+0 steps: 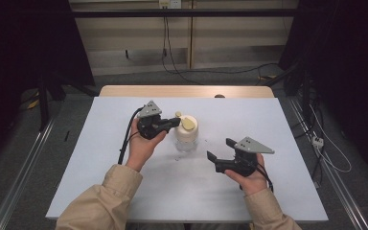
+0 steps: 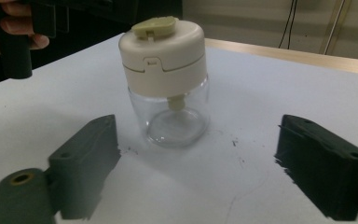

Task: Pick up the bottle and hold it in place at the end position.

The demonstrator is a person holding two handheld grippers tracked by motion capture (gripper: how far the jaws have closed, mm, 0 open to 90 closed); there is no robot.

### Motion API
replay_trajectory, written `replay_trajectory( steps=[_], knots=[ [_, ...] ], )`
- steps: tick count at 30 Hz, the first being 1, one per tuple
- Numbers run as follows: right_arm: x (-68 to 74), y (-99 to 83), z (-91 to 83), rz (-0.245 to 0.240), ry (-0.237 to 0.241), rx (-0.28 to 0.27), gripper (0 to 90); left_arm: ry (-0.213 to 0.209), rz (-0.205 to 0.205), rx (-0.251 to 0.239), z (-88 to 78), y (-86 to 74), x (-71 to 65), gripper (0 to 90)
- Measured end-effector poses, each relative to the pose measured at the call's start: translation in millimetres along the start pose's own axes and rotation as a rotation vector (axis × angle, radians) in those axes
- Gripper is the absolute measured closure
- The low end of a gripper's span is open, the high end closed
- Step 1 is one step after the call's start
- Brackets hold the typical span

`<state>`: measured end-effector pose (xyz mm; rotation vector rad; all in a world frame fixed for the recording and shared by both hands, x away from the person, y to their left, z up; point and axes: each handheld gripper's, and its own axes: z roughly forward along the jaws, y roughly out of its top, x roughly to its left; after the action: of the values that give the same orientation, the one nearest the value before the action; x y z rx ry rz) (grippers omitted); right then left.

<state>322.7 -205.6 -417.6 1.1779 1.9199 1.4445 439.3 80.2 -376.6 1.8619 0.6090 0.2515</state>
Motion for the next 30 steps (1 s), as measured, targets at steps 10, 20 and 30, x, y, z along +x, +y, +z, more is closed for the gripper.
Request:
replay_trajectory(
  steps=[10, 20, 30],
  knots=[
    [4.0, 6.1, 10.2, -0.001, -0.010, 0.013, 17.5, 0.011, 0.014, 0.022, 6.6, -2.0, -1.0, 90.0],
    [11.7, 10.9, 19.0, -0.018, 0.023, 0.034, 23.2, 0.014, -0.003, 0.034, 5.0, -1.4, -2.2, 90.0],
    [15.3, 20.7, 29.7, -0.016, 0.045, 0.050, 45.2, 0.007, 0.002, 0.029, 2.1, -3.4, -3.5, 90.0]
  ],
)
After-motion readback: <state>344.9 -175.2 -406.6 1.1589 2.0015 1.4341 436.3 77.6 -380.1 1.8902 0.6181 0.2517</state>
